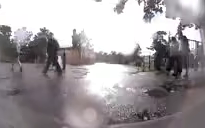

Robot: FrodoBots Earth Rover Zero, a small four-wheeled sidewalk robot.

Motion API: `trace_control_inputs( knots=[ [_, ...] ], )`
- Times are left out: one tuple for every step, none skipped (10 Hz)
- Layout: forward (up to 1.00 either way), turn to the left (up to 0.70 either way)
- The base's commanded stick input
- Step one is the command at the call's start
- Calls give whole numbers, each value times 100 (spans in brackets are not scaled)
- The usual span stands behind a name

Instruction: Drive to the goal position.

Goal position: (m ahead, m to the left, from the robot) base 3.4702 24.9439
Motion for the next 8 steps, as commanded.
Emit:
trace_control_inputs(
  knots=[
    [0,0],
    [0,0],
    [0,0],
    [0,0],
    [0,0],
    [0,0],
    [47,0],
    [85,0]
  ],
)
